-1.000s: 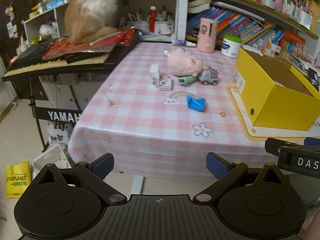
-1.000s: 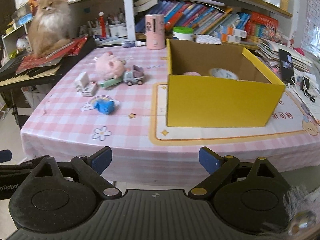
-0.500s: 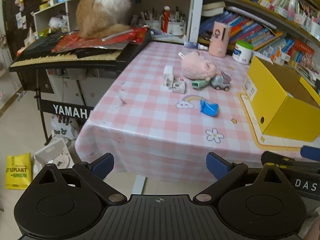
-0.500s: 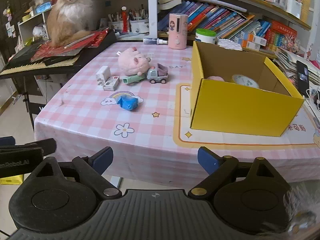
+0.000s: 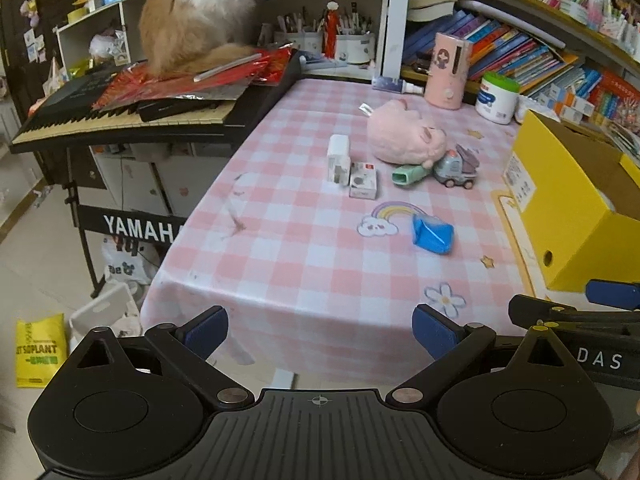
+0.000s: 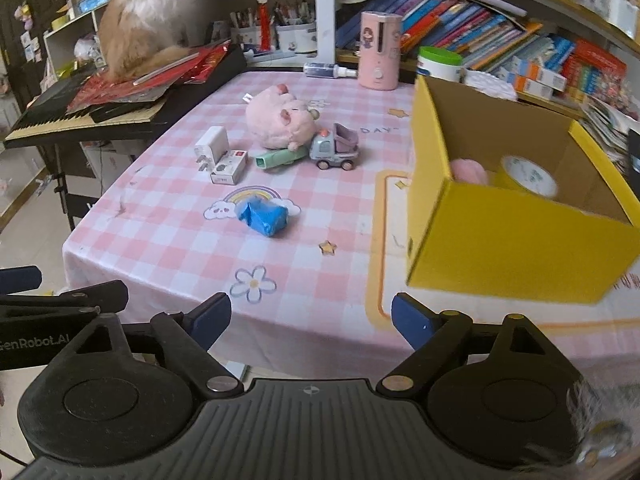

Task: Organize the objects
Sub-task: 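Withdraw both tools from the box back toward the remaining table items, then grasp the white charger with the left tool while the right tool grasps the blue item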

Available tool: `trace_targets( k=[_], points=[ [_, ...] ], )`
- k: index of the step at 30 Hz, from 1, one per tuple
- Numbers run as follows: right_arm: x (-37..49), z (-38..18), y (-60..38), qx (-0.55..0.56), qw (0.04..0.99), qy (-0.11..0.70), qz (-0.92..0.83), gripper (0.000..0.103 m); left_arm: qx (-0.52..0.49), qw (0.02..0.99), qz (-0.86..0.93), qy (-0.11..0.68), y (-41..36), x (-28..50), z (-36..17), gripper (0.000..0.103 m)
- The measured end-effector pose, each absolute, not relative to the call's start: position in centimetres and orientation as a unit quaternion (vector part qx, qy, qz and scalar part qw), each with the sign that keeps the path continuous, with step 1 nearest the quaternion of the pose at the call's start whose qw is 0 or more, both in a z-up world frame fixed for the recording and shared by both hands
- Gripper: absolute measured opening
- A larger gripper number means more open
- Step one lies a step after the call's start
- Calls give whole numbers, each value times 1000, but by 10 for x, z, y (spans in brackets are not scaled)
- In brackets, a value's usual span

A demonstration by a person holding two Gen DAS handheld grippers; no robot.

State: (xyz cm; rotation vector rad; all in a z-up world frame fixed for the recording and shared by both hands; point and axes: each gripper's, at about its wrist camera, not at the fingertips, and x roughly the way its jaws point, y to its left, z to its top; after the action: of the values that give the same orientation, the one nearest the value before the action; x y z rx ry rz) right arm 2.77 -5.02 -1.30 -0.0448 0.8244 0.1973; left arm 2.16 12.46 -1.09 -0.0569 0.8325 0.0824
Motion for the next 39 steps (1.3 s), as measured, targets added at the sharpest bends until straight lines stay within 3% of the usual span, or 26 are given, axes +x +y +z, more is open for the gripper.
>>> trace_targets(
  k=[13, 22, 27, 32, 39],
  points=[
    [104, -29, -32, -58, 894, 396, 201, 64, -41, 917, 60, 392, 133, 88, -5, 98],
    [146, -54, -5, -125, 875, 385, 264, 55, -35, 919, 56, 388, 132, 143, -7, 94],
    [162, -66, 2, -141, 862, 398, 280, 48, -27, 919, 50, 390, 128, 179, -15, 83],
    [171, -72, -2, -132, 852, 414, 293, 40, -30, 915, 37, 401, 125, 213, -28, 63],
    [173, -70, -10, -123, 849, 420, 295, 31, -22, 902, 28, 430, 124, 252, -54, 43]
  ],
)
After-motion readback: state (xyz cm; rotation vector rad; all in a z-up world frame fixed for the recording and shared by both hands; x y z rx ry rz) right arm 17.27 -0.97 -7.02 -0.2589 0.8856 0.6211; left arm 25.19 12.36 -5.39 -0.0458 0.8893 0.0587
